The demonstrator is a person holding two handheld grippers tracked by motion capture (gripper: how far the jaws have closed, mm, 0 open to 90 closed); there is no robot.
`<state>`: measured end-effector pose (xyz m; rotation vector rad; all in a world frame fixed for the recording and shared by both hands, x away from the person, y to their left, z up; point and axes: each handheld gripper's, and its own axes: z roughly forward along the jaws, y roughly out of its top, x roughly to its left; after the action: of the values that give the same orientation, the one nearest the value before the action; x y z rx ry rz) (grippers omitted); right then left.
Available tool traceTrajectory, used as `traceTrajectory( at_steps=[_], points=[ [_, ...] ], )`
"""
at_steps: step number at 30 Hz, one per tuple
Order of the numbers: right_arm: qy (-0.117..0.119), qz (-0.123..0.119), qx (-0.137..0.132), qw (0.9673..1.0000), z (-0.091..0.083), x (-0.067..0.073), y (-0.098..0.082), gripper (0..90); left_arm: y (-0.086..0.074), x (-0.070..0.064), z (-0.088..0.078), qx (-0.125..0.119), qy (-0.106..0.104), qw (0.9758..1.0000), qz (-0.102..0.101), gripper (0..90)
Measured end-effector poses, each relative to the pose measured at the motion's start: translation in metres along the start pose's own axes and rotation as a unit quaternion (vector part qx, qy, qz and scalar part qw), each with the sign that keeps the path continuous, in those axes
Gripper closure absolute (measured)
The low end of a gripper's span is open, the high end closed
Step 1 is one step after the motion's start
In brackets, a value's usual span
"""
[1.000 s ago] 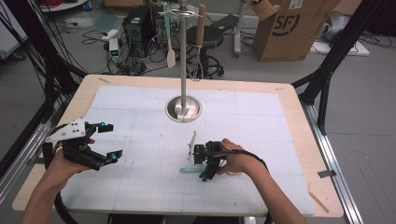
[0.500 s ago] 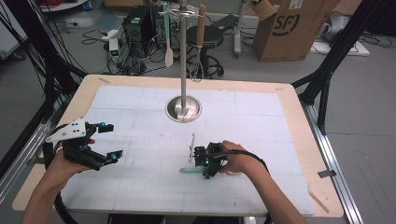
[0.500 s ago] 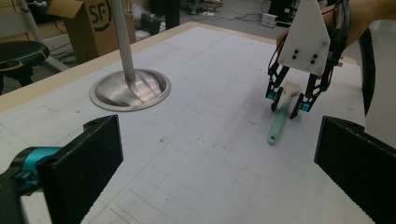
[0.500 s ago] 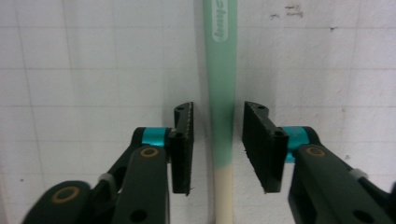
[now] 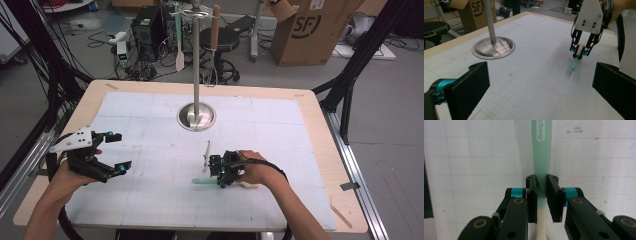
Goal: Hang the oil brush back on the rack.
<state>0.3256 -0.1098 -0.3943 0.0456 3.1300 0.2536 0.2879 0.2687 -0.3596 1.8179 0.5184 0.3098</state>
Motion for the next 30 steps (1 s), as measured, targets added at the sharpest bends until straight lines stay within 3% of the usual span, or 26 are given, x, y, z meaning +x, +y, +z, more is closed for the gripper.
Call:
traceTrajectory(
  at_steps=[7, 17, 23, 28, 30],
  points=[
    [-0.001, 0.024, -0.062, 0.9978, -0.02, -0.006, -0.014, 79.6, 0.0, 0.0, 0.0, 0.001, 0.001, 1.0, 0.0, 1.6],
    [-0.006, 0.039, -0.143, 0.9889, -0.044, -0.01, -0.03, 79.7, 0.0, 0.0, 0.001, 0.001, 0.001, 1.0, -0.003, 1.7],
    [-0.004, 0.057, -0.201, 0.978, -0.058, -0.015, -0.04, 79.7, -0.001, 0.0, 0.001, 0.002, 0.001, 1.0, -0.003, 1.7],
    [-0.003, 0.084, -0.25, 0.9647, -0.07, -0.019, -0.052, 79.7, -0.001, -0.001, 0.001, 0.003, -0.001, 1.0, -0.003, 1.7],
    [-0.001, 0.095, -0.274, 0.9569, -0.075, -0.021, -0.057, 79.8, -0.001, -0.001, 0.001, 0.001, -0.001, 1.0, -0.006, 1.6]
  ],
)
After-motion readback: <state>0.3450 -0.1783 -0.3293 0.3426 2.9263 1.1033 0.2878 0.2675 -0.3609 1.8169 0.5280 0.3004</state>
